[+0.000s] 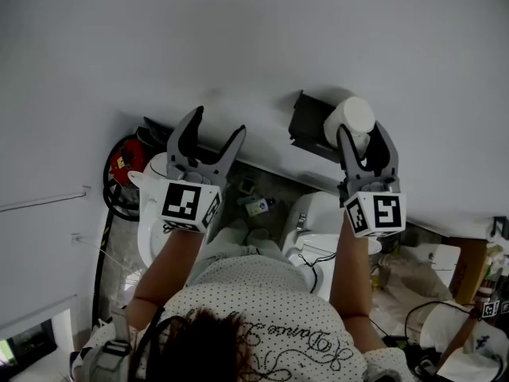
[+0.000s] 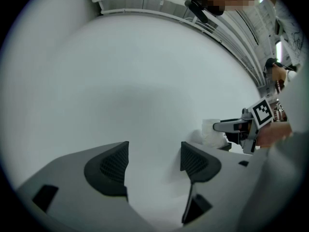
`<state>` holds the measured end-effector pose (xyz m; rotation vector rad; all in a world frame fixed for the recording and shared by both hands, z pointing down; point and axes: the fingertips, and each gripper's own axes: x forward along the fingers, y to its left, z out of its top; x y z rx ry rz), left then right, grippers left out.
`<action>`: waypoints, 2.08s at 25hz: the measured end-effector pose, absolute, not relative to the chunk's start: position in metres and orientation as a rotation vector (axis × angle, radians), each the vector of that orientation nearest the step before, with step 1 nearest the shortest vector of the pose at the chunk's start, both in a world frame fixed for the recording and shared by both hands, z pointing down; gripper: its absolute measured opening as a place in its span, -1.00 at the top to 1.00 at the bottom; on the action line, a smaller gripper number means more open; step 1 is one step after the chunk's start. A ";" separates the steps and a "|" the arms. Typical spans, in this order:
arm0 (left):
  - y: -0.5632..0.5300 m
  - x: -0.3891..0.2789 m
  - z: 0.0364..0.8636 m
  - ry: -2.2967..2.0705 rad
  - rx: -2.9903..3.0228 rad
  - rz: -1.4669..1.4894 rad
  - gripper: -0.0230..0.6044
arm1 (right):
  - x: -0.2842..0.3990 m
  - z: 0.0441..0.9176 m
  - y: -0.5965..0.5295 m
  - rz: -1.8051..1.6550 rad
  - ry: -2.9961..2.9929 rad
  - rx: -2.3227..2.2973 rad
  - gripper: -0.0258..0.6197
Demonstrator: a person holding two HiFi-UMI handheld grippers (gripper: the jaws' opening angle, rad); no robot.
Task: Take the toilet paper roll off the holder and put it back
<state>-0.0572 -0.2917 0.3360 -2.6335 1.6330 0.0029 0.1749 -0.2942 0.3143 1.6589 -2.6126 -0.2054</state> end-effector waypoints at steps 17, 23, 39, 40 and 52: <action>-0.290 -0.053 0.332 1.601 -2.640 0.013 -0.11 | 0.171 0.310 -0.293 -0.251 -2.607 1.643 -0.01; -0.288 -0.048 0.325 1.572 -2.639 0.028 -0.11 | 0.175 0.284 -0.280 -0.337 -2.615 1.674 -0.01; -0.274 -0.022 0.314 1.411 -2.689 0.068 0.23 | 0.190 0.287 -0.223 -0.325 -2.608 1.767 0.64; -0.273 -0.021 0.315 1.401 -2.695 0.069 0.30 | 0.191 0.292 -0.220 -0.304 -2.608 1.768 0.73; -0.265 -0.011 0.331 1.321 -2.777 0.029 0.91 | 0.189 0.313 -0.205 -0.173 -2.573 1.784 0.89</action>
